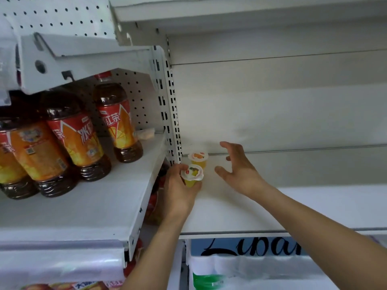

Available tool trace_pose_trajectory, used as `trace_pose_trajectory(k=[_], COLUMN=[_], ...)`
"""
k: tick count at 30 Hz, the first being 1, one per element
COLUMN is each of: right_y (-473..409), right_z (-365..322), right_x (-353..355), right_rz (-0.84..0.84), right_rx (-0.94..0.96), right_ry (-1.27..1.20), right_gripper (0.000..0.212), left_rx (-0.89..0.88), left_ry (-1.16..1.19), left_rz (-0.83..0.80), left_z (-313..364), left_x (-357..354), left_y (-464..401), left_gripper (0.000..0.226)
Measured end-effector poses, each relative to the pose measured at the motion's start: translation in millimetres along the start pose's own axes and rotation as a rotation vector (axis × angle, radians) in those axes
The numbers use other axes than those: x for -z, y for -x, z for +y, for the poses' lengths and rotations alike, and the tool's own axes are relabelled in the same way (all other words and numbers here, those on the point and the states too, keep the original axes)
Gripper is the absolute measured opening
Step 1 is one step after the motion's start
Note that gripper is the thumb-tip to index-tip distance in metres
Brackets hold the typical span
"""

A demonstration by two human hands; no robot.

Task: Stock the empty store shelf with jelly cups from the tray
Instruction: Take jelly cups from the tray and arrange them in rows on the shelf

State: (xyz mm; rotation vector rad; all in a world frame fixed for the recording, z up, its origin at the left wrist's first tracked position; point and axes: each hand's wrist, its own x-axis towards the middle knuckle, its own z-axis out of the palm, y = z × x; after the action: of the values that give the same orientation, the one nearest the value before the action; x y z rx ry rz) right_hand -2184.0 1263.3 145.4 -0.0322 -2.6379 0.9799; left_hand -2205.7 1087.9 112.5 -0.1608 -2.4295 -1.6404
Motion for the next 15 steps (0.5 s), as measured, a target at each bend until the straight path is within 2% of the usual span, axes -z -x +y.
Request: trace_pose_trajectory(k=[6, 8, 11, 15], right_y=[33.7, 43.2, 62.1, 99.1], right_z=[12.2, 16.4, 25.9, 46.0], right_x=[32.1, 43.6, 65.5, 100.2], right_rz=[0.041, 0.030, 0.073, 0.223], right_rx=[0.058, 0.081, 0.138, 0.151], right_ry=[0.033, 0.057, 0.140, 0.263], right_gripper=[0.057, 0.056, 0.051, 0.050], left_rx=[-0.055, -0.072, -0.224, -0.489], left_ry=[-0.132, -0.221, -0.379, -0.391], left_rz=[0.001, 0.001, 0.039, 0.003], left_z=[4.4, 9.4, 30.7, 80.5], left_x=[-1.6, 0.3, 0.0, -33.2], left_y=[-1.8, 2.3, 21.0, 62.5], left_gripper=[0.041, 0.048, 0.067, 0.058])
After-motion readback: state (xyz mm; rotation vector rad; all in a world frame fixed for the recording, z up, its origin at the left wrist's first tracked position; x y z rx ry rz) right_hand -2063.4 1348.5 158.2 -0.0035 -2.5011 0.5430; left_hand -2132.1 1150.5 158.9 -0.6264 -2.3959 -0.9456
